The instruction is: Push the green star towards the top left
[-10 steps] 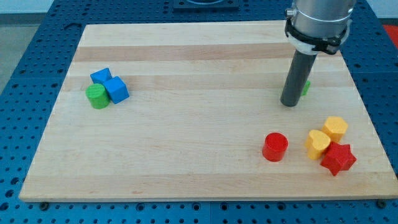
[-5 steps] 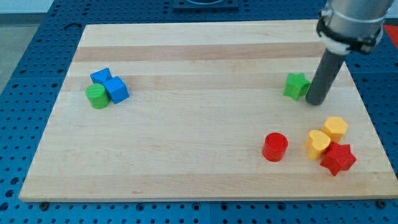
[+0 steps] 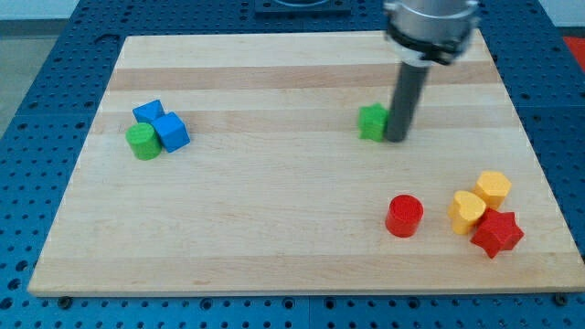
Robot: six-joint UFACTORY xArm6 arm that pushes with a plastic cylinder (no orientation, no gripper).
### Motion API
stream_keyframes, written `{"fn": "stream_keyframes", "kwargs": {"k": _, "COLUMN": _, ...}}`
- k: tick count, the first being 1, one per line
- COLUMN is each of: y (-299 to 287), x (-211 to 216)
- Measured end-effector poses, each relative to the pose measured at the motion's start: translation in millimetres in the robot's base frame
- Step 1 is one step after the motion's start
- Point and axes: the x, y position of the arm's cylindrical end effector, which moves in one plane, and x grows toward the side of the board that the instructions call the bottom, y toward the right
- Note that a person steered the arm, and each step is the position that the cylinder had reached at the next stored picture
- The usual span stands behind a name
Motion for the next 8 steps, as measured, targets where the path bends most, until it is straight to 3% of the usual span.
{"fn": "stream_keyframes", "kwargs": {"k": 1, "y": -48, "x": -29}}
{"fn": "stream_keyframes", "kwargs": {"k": 2, "y": -96, "x": -29}}
{"fn": "stream_keyframes", "kwargs": {"k": 4, "y": -156, "x": -129}}
{"fn": "stream_keyframes", "kwargs": {"k": 5, "y": -170, "x": -146}}
{"fn": "stream_keyframes", "kwargs": {"k": 6, "y": -130, "x": -155}}
{"fn": "stream_keyframes", "kwargs": {"k": 7, "y": -143, "x": -192}}
{"fn": "stream_keyframes", "kwargs": {"k": 8, "y": -212, "x": -157}}
